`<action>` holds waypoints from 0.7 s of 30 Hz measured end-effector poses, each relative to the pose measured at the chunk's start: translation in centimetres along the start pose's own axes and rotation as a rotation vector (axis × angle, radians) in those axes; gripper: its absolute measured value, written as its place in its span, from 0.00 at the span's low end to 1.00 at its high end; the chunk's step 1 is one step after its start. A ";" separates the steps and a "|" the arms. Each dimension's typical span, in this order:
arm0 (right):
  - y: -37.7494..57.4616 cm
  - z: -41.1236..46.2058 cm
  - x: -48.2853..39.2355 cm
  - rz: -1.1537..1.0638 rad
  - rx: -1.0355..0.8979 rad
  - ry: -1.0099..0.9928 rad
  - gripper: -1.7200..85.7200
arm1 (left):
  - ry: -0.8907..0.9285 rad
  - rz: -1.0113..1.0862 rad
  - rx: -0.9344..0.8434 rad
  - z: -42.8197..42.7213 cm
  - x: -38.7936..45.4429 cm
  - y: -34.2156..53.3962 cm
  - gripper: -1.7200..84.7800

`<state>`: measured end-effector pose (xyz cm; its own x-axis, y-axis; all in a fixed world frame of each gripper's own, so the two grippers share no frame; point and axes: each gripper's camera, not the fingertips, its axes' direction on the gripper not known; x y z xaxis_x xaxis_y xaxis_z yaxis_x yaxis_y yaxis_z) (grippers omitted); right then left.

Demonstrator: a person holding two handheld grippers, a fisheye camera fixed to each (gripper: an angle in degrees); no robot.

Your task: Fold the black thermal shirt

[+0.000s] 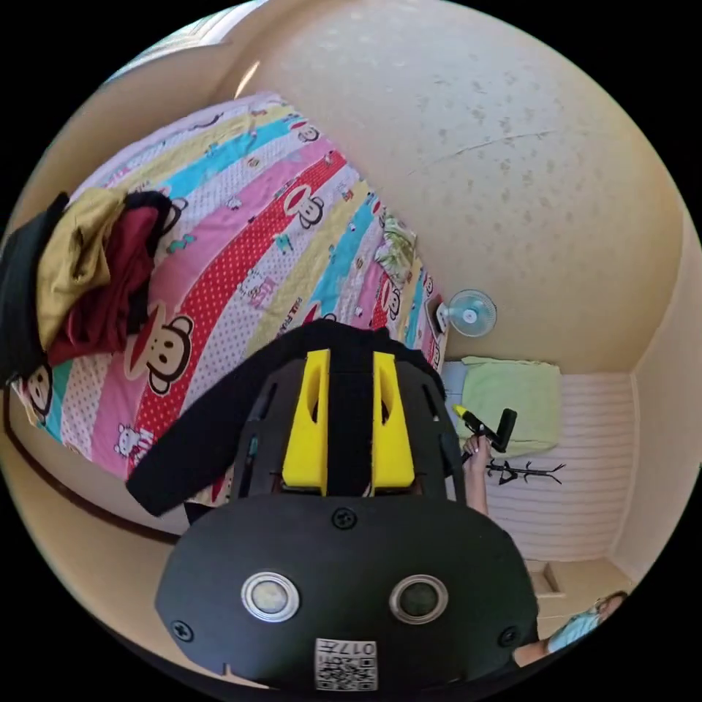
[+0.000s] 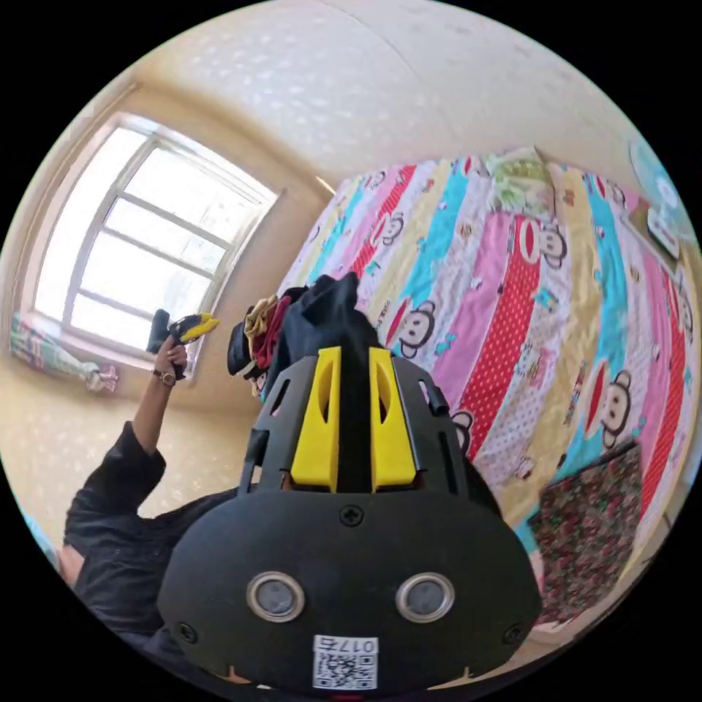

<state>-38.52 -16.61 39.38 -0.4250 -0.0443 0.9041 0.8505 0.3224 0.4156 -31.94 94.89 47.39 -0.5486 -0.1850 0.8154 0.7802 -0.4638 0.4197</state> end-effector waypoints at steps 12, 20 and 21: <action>37.1 12.5 18.5 0.724 -0.051 -0.376 0.03 | -0.079 -0.290 -0.415 10.3 -21.5 1.7 0.11; 44.2 4.1 18.1 0.851 0.382 -0.483 0.02 | -0.021 -0.145 -0.638 16.0 -21.2 -5.0 0.11; 44.1 3.5 17.5 0.837 0.412 -0.500 0.02 | -0.028 -0.132 -0.661 16.6 -21.1 -5.2 0.11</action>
<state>-9.58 0.15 73.18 0.0887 0.7048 0.7038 0.8003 0.3703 -0.4717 -19.43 115.58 34.62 -0.6114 -0.0719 0.7880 0.3546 -0.9152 0.1916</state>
